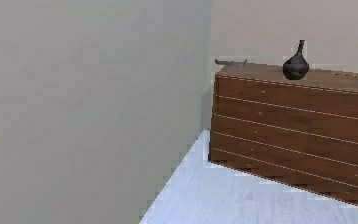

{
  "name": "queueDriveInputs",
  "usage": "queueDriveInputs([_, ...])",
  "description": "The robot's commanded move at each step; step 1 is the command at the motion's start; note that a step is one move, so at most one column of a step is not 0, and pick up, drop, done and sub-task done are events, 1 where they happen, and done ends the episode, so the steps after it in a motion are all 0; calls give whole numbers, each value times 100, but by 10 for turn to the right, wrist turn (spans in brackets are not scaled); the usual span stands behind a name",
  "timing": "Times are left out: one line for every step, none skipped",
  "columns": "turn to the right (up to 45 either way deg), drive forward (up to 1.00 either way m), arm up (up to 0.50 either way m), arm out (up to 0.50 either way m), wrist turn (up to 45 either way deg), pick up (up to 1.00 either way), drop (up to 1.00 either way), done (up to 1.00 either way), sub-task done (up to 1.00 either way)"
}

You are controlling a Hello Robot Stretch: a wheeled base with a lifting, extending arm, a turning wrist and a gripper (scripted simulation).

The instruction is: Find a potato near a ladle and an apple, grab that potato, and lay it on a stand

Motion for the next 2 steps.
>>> queueDriveInputs([30, 0, 0, 0, 0, 0, 0, 0, 0])
queueDriveInputs([0, 35, 0, 0, 0, 0, 0, 0, 0])
